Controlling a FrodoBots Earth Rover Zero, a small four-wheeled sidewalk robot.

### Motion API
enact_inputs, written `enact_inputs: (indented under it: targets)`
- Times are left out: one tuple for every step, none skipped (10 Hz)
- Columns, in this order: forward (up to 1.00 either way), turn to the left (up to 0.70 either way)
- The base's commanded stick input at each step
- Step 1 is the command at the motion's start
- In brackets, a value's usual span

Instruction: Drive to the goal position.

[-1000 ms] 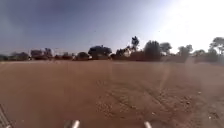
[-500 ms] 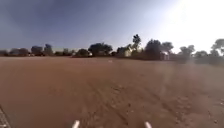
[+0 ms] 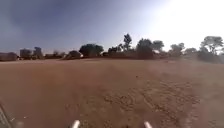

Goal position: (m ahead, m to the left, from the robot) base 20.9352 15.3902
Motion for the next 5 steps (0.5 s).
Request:
enact_inputs:
  targets:
    - [1.0,0.0]
    - [1.0,0.0]
    - [1.0,0.0]
    - [1.0,0.0]
    - [1.0,0.0]
